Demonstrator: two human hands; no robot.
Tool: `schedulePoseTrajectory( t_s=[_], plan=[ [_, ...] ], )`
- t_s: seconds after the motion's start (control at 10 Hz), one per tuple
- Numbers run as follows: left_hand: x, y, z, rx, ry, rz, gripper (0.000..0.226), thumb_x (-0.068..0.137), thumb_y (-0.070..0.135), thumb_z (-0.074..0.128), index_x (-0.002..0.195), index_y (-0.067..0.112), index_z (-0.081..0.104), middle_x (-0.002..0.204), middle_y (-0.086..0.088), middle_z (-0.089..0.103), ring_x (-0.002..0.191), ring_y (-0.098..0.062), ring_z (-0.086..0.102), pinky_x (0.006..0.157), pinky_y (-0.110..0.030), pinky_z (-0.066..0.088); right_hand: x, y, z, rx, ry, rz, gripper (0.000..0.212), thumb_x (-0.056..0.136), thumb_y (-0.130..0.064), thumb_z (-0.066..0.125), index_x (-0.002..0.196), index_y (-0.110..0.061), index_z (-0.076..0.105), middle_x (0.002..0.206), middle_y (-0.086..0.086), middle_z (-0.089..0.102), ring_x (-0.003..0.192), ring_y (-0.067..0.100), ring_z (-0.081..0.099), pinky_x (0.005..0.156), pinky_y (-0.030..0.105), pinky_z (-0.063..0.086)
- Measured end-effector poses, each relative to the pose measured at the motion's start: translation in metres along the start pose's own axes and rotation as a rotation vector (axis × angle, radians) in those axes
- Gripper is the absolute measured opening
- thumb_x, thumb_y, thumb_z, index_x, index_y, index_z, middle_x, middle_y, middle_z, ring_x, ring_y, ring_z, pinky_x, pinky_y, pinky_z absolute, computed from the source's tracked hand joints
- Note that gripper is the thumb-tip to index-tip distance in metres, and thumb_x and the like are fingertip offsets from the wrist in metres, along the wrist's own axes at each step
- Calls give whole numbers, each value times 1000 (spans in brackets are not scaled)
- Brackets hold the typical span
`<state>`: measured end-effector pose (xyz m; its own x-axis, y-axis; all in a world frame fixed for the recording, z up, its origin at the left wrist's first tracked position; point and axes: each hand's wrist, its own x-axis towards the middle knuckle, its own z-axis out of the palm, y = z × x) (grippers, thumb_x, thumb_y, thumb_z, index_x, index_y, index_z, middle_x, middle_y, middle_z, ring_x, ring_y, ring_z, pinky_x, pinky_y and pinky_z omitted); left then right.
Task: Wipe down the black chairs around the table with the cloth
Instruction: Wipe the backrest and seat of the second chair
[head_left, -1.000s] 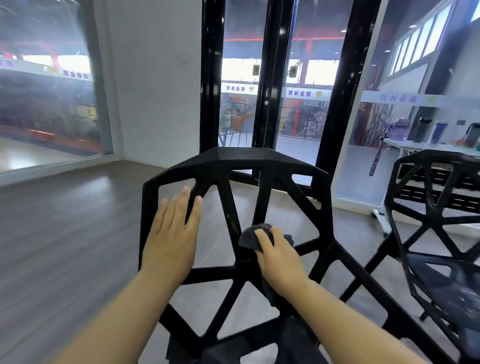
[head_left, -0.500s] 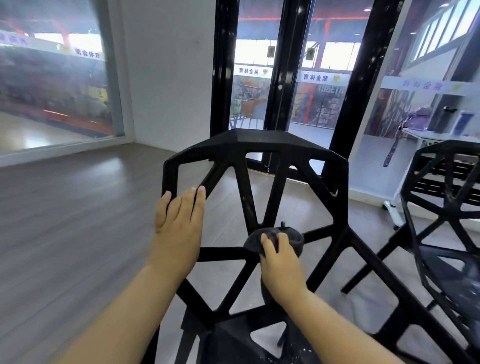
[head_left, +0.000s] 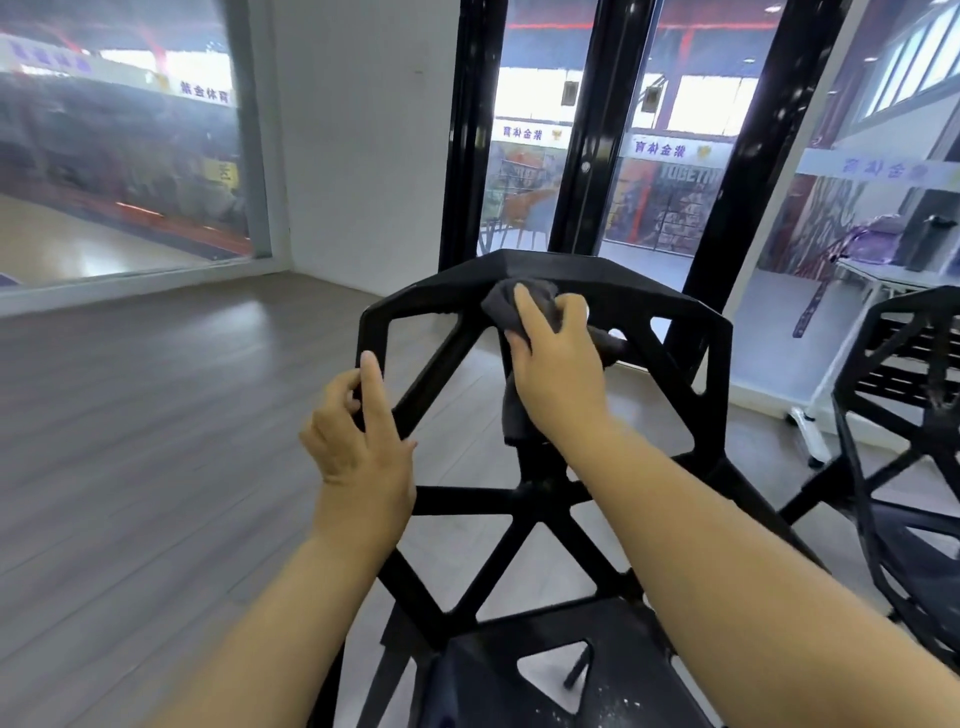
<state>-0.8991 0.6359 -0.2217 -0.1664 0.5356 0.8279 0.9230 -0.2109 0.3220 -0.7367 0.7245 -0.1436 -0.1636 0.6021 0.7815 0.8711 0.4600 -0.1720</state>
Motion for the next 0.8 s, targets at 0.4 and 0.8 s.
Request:
schedulePoseTrajectory(
  t_s=[0.4, 0.8],
  plan=[
    [4, 4, -8, -299, -175, -281, 79, 91, 30, 58, 149, 14, 7, 150, -11, 31, 130, -27, 42, 93, -36, 45, -154, 52, 25, -39, -236, 89, 50, 70, -8, 82, 117, -4, 65, 100, 19, 55, 52, 30, 55, 39, 32, 48],
    [6, -3, -3, -318, -184, -313, 40, 96, 27, 48, 126, 6, 32, 89, -4, 52, 64, -14, 50, 47, -24, 43, -156, 41, 34, -130, -368, 129, 61, 68, -12, 84, 123, -5, 57, 115, 23, 50, 70, 39, 65, 45, 36, 51]
  ],
)
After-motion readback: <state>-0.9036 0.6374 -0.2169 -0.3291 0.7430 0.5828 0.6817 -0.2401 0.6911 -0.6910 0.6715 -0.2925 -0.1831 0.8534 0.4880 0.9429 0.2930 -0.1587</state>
